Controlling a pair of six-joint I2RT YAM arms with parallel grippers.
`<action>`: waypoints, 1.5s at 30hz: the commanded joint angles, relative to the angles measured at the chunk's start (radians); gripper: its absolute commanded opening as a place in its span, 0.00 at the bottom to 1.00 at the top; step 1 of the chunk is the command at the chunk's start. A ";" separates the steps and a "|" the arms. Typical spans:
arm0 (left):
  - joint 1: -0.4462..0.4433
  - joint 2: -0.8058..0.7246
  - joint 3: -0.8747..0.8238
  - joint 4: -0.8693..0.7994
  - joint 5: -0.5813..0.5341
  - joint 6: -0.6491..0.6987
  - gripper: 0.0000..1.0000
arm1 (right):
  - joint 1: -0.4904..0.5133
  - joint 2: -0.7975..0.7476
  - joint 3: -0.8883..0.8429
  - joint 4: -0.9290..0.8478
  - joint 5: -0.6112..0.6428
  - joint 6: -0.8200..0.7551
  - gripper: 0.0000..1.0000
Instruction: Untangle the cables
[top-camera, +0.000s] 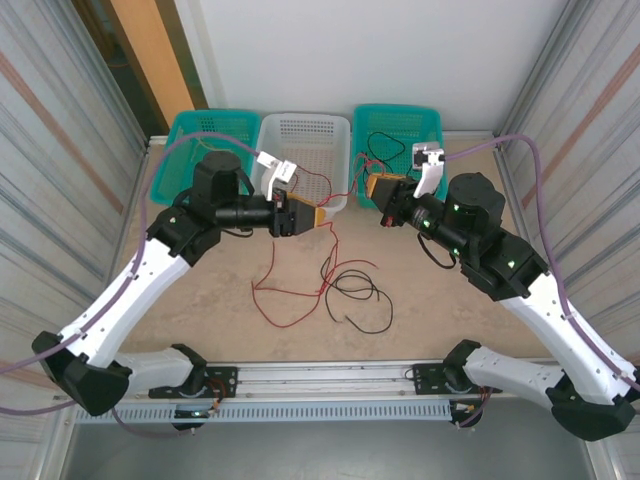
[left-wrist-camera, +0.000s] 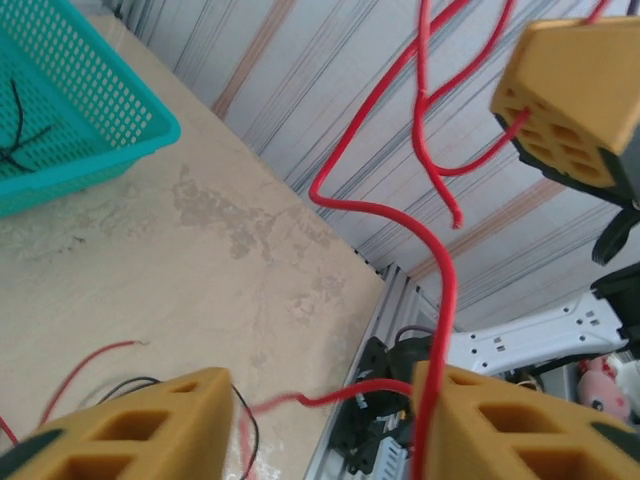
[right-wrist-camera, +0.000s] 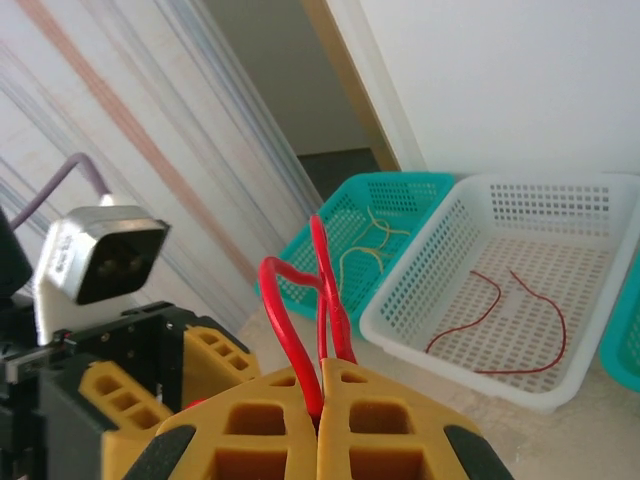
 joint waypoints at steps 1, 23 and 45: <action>-0.009 0.007 0.008 0.029 0.008 -0.001 0.38 | 0.000 0.007 -0.007 0.040 -0.025 0.024 0.00; -0.013 -0.037 0.000 -0.083 -0.328 0.094 0.00 | 0.066 -0.063 -0.062 -0.036 0.006 0.116 0.54; -0.013 -0.062 -0.022 -0.052 -0.238 0.064 0.00 | 0.019 0.282 0.028 0.072 0.026 0.281 0.30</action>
